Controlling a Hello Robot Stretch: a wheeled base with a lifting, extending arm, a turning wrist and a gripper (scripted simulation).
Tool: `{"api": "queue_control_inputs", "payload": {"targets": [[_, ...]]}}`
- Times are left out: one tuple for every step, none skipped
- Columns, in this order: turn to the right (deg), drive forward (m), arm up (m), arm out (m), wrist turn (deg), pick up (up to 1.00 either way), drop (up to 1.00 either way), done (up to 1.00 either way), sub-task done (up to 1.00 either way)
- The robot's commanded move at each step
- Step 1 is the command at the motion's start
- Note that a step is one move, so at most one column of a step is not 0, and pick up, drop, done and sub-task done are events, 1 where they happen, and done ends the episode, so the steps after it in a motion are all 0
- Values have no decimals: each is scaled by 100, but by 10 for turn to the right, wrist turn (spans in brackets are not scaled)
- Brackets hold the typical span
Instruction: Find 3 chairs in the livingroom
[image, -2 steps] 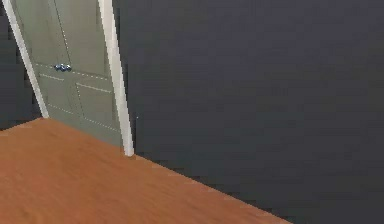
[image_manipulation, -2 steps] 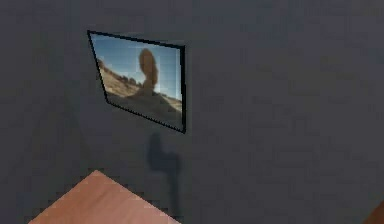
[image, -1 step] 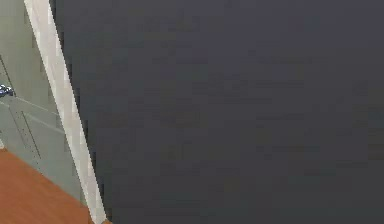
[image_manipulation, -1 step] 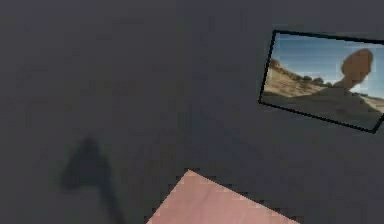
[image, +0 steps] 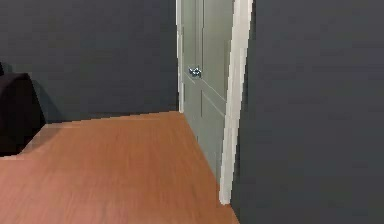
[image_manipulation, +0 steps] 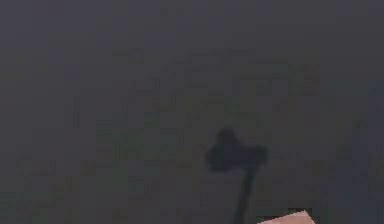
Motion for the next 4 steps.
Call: {"api": "queue_control_inputs", "payload": {"targets": [[-90,0,0,0,0,0,0,0,0],[0,45,0,0,0,0,0,0,0],[-450,0,0,0,0,0,0,0,0],[-120,0,0,0,0,0,0,0,0]]}}
